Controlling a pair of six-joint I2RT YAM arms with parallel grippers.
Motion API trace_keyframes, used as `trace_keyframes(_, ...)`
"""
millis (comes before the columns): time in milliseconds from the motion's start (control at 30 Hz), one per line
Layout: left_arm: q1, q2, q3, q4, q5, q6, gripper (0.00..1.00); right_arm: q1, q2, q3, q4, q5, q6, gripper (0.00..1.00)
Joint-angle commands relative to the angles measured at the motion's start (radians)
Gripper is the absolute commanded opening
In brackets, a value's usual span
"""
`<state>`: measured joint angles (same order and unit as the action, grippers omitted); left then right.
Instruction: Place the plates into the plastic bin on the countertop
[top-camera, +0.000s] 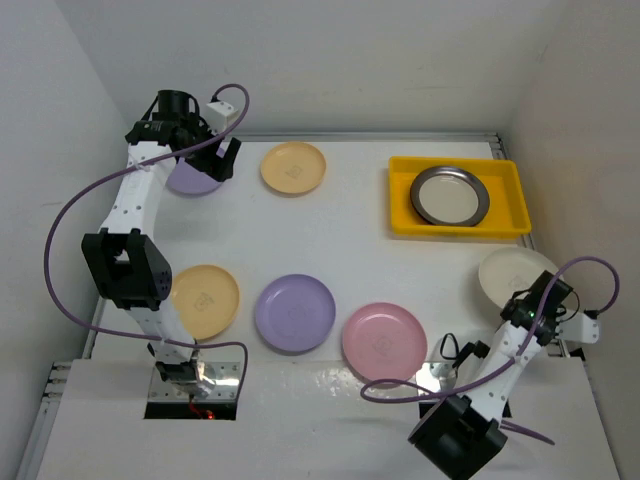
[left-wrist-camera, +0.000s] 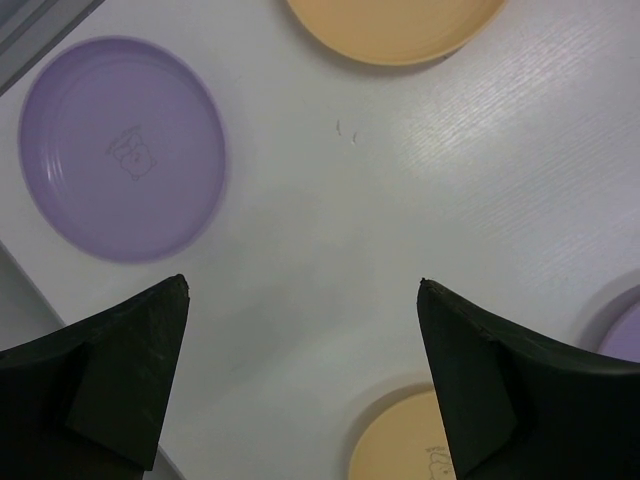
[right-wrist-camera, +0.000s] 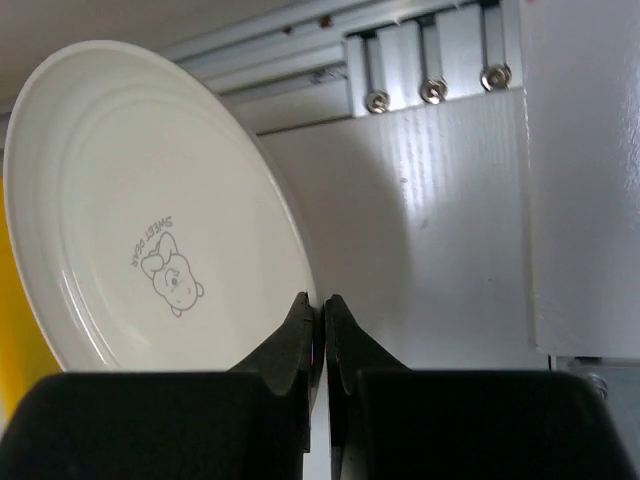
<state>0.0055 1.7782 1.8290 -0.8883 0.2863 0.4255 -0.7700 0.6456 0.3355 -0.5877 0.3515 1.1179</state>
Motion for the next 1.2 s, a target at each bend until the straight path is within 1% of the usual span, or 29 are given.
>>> trace_keyframes(0,-0.015,-0.019,0.030,0.002,0.088,-0.004,0.94,0.000,-0.066,0.178,-0.021,0.037,-0.064,0.00)
trace_keyframes(67,-0.025,-0.010,0.030,0.002,0.097,-0.004,0.93,0.000,-0.066,0.288,-0.026,0.014,-0.104,0.00)
trace_keyframes(100,-0.025,0.000,0.030,0.002,0.106,-0.014,0.93,0.003,-0.067,0.310,-0.023,0.012,-0.113,0.00)
trace_keyframes(133,-0.038,0.012,0.030,0.002,0.106,-0.014,0.93,0.021,-0.058,0.344,0.000,-0.015,-0.125,0.00)
trace_keyframes(167,-0.038,0.012,0.030,0.002,0.106,-0.024,0.91,0.026,-0.054,0.365,0.021,-0.043,-0.182,0.00)
trace_keyframes(200,-0.038,0.024,0.030,0.002,0.106,-0.034,0.91,0.034,-0.044,0.370,0.090,-0.074,-0.205,0.00)
trace_keyframes(233,-0.047,0.038,0.030,-0.007,0.106,-0.034,0.91,0.053,-0.034,0.369,0.159,-0.204,-0.223,0.00)
trace_keyframes(300,-0.047,0.049,0.016,-0.008,0.131,-0.060,0.89,0.104,0.080,0.404,0.209,-0.325,-0.265,0.00)
trace_keyframes(333,-0.047,0.049,-0.009,-0.017,0.154,-0.060,0.89,0.130,0.122,0.449,0.206,-0.339,-0.274,0.00)
trace_keyframes(367,-0.047,0.061,-0.019,-0.017,0.154,-0.060,0.87,0.261,0.273,0.508,0.184,-0.330,-0.315,0.00)
trace_keyframes(400,-0.047,0.073,-0.019,-0.017,0.154,-0.060,0.87,0.314,0.325,0.536,0.187,-0.269,-0.346,0.00)
trace_keyframes(433,-0.047,0.073,-0.031,-0.026,0.142,-0.060,0.87,0.366,0.421,0.586,0.198,-0.243,-0.407,0.00)
trace_keyframes(467,-0.047,0.087,-0.031,-0.026,0.131,-0.071,0.86,0.455,0.522,0.627,0.253,-0.244,-0.437,0.00)
trace_keyframes(500,-0.047,0.087,-0.031,-0.037,0.120,-0.071,0.86,0.457,0.566,0.678,0.270,-0.270,-0.432,0.00)
trace_keyframes(533,-0.047,0.099,-0.031,-0.047,0.120,-0.071,0.86,0.454,0.669,0.703,0.294,-0.299,-0.408,0.00)
trace_keyframes(567,-0.047,0.099,-0.031,-0.047,0.108,-0.071,0.86,0.440,0.719,0.729,0.313,-0.375,-0.382,0.00)
trace_keyframes(600,-0.047,0.099,-0.040,-0.060,0.108,-0.071,0.86,0.425,0.862,0.813,0.343,-0.449,-0.371,0.00)
trace_keyframes(667,-0.047,0.099,-0.051,-0.060,0.084,-0.071,0.86,0.419,0.960,0.887,0.335,-0.506,-0.362,0.00)
trace_keyframes(700,-0.047,0.099,-0.065,-0.060,0.083,-0.071,0.86,0.417,1.093,1.019,0.266,-0.508,-0.366,0.00)
trace_keyframes(767,-0.047,0.099,-0.074,-0.060,0.056,-0.071,0.86,0.420,1.164,1.123,0.221,-0.503,-0.404,0.00)
trace_keyframes(800,-0.038,0.099,-0.074,-0.060,0.056,-0.071,0.86,0.423,1.239,1.164,0.177,-0.481,-0.414,0.00)
trace_keyframes(867,-0.038,0.099,-0.074,-0.060,0.047,-0.071,0.86,0.423,1.276,1.163,0.186,-0.471,-0.429,0.00)
trace_keyframes(900,-0.038,0.099,-0.074,-0.069,0.047,-0.071,0.86,0.420,1.295,1.148,0.224,-0.476,-0.435,0.02)
trace_keyframes(967,-0.038,0.099,-0.074,-0.069,0.047,-0.071,0.86,0.419,1.318,1.143,0.224,-0.474,-0.454,0.08)
trace_keyframes(1000,-0.038,0.099,-0.060,-0.069,0.037,-0.082,0.86,0.420,1.327,1.143,0.220,-0.467,-0.469,0.13)
trace_keyframes(1033,-0.038,0.110,-0.060,-0.069,0.037,-0.082,0.86,0.422,1.341,1.146,0.213,-0.468,-0.469,0.28)
trace_keyframes(1100,-0.038,0.110,-0.036,-0.080,0.037,-0.082,0.86,0.425,1.344,1.160,0.201,-0.470,-0.519,0.43)
trace_keyframes(1133,-0.038,0.110,-0.036,-0.080,0.037,-0.082,0.86,0.437,1.344,1.177,0.151,-0.461,-0.536,0.64)
trace_keyframes(1167,-0.038,0.110,-0.025,-0.090,0.037,-0.082,0.86,0.439,1.339,1.185,0.129,-0.421,-0.568,0.73)
